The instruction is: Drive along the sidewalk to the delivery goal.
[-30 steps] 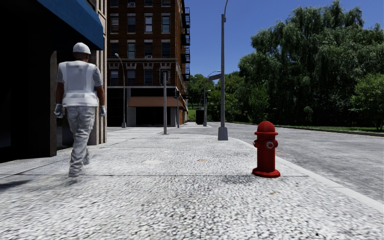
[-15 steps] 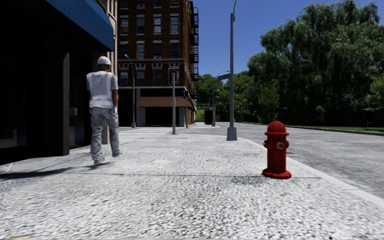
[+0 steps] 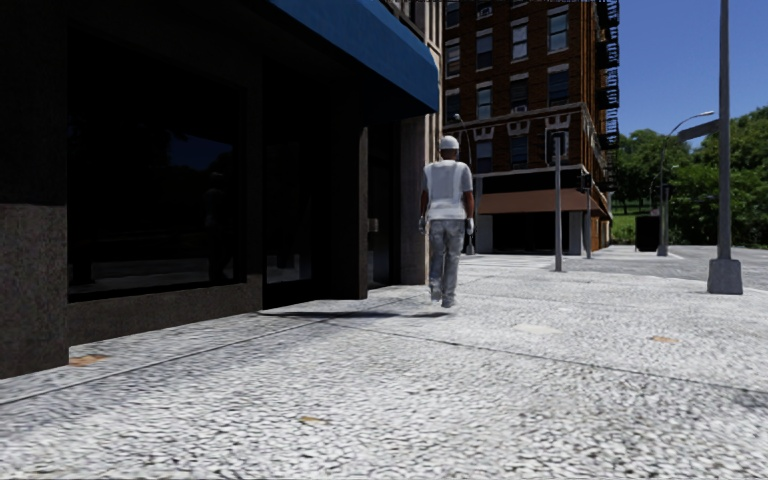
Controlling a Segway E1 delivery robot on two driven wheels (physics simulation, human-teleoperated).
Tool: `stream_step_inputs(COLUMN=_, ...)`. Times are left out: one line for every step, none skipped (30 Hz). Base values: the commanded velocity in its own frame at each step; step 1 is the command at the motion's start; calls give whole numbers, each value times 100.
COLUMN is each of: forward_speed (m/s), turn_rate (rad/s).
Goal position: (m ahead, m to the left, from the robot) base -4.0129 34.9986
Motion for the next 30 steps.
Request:
stream_step_inputs(forward_speed=0, turn_rate=120)
stream_step_inputs(forward_speed=0, turn_rate=120)
stream_step_inputs(forward_speed=0, turn_rate=120)
stream_step_inputs(forward_speed=0, turn_rate=120)
stream_step_inputs(forward_speed=0, turn_rate=120)
stream_step_inputs(forward_speed=0, turn_rate=120)
stream_step_inputs(forward_speed=0, turn_rate=120)
stream_step_inputs(forward_speed=0, turn_rate=120)
stream_step_inputs(forward_speed=0, turn_rate=120)
stream_step_inputs(forward_speed=0, turn_rate=120)
stream_step_inputs(forward_speed=0, turn_rate=120)
stream_step_inputs(forward_speed=0, turn_rate=120)
stream_step_inputs(forward_speed=0, turn_rate=120)
stream_step_inputs(forward_speed=0, turn_rate=120)
stream_step_inputs(forward_speed=0, turn_rate=120)
stream_step_inputs(forward_speed=0, turn_rate=120)
stream_step_inputs(forward_speed=0, turn_rate=120)
stream_step_inputs(forward_speed=0, turn_rate=120)
stream_step_inputs(forward_speed=0, turn_rate=120)
stream_step_inputs(forward_speed=0, turn_rate=120)
stream_step_inputs(forward_speed=0, turn_rate=120)
stream_step_inputs(forward_speed=0, turn_rate=120)
stream_step_inputs(forward_speed=0, turn_rate=120)
stream_step_inputs(forward_speed=0, turn_rate=120)
stream_step_inputs(forward_speed=0, turn_rate=120)
stream_step_inputs(forward_speed=0, turn_rate=120)
stream_step_inputs(forward_speed=0, turn_rate=120)
stream_step_inputs(forward_speed=0, turn_rate=120)
stream_step_inputs(forward_speed=0, turn_rate=120)
stream_step_inputs(forward_speed=0, turn_rate=120)
